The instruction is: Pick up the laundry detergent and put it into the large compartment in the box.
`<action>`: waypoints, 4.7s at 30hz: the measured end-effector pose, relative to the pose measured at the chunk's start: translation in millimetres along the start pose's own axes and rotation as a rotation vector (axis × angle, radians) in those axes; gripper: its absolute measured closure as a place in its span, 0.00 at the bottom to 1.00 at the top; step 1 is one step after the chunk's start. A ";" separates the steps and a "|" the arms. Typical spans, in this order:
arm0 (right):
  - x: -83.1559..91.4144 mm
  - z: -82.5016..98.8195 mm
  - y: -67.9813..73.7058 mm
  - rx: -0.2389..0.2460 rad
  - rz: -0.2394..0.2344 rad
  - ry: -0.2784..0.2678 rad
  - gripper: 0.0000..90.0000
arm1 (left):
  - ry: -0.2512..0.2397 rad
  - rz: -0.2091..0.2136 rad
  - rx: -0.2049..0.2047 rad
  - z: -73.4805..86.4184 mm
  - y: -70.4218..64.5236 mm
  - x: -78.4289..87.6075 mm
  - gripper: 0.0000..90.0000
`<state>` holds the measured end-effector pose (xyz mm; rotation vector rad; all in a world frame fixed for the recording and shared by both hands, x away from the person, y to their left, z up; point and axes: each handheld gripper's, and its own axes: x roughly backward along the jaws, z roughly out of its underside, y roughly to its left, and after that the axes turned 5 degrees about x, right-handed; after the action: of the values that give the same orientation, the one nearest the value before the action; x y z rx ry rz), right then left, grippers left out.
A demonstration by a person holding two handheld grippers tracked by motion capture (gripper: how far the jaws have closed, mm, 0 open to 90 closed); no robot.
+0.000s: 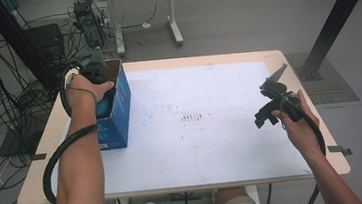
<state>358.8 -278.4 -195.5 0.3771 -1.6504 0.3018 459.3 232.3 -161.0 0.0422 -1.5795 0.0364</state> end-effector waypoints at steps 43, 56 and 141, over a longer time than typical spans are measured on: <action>0.4 0.4 0.1 -0.003 0.002 0.000 0.07 | -0.003 0.003 0.003 0.7 1.5 -0.1 0.41; 0.6 -0.5 0.7 -0.007 0.000 0.003 0.07 | -0.006 0.003 0.005 1.0 1.4 -0.3 0.41; 21.4 -11.9 7.3 -0.001 0.006 -0.023 0.07 | -0.125 0.135 -0.346 55.6 -54.8 95.8 0.12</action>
<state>364.5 -268.3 -172.7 0.3759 -1.6744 0.3020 405.7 174.4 -65.8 -0.3389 -1.6920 -0.1358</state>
